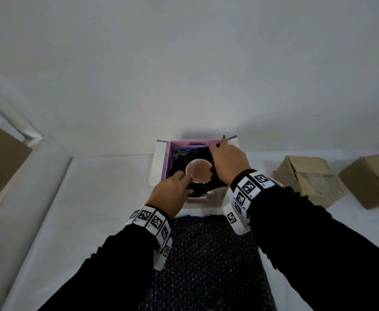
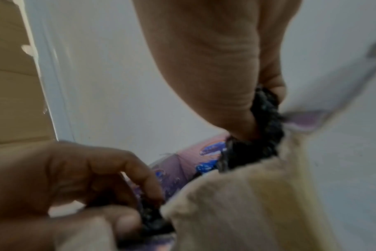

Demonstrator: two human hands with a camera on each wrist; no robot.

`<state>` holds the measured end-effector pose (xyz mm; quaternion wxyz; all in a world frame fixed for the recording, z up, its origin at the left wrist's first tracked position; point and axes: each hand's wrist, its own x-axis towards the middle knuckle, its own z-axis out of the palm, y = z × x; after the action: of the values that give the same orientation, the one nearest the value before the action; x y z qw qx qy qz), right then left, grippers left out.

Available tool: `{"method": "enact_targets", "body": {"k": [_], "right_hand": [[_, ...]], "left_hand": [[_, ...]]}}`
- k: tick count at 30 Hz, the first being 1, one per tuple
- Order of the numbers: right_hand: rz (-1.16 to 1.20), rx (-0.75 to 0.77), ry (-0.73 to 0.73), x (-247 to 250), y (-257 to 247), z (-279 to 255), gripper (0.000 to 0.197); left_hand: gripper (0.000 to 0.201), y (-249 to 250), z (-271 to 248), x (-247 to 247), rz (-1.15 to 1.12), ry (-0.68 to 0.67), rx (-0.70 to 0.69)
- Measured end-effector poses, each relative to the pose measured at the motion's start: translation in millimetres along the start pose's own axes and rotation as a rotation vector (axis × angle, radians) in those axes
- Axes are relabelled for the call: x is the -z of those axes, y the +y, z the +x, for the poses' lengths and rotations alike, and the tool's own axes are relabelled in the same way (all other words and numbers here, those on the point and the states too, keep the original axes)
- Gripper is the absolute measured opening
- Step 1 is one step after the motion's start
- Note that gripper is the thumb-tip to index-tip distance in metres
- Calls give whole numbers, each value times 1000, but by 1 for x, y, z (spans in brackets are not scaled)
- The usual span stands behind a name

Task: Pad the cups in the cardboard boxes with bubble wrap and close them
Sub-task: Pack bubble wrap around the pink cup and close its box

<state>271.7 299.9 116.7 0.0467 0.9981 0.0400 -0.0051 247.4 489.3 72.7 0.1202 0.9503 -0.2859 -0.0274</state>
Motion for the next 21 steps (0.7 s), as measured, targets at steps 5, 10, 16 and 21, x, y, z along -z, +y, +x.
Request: {"method": "enact_targets", "body": {"k": [5, 10, 16, 21], "right_hand": [[-1, 34, 90, -9, 1, 3, 29], [-90, 113, -3, -21, 10, 1, 24], [-187, 37, 176, -19, 18, 6, 22], [-94, 50, 307, -29, 17, 2, 11]], "left_hand": [[34, -1, -1, 5, 56, -86, -67], [49, 0, 0, 6, 53, -165, -87], [34, 0, 10, 11, 18, -121, -45], [19, 0, 17, 12, 17, -27, 32]]}}
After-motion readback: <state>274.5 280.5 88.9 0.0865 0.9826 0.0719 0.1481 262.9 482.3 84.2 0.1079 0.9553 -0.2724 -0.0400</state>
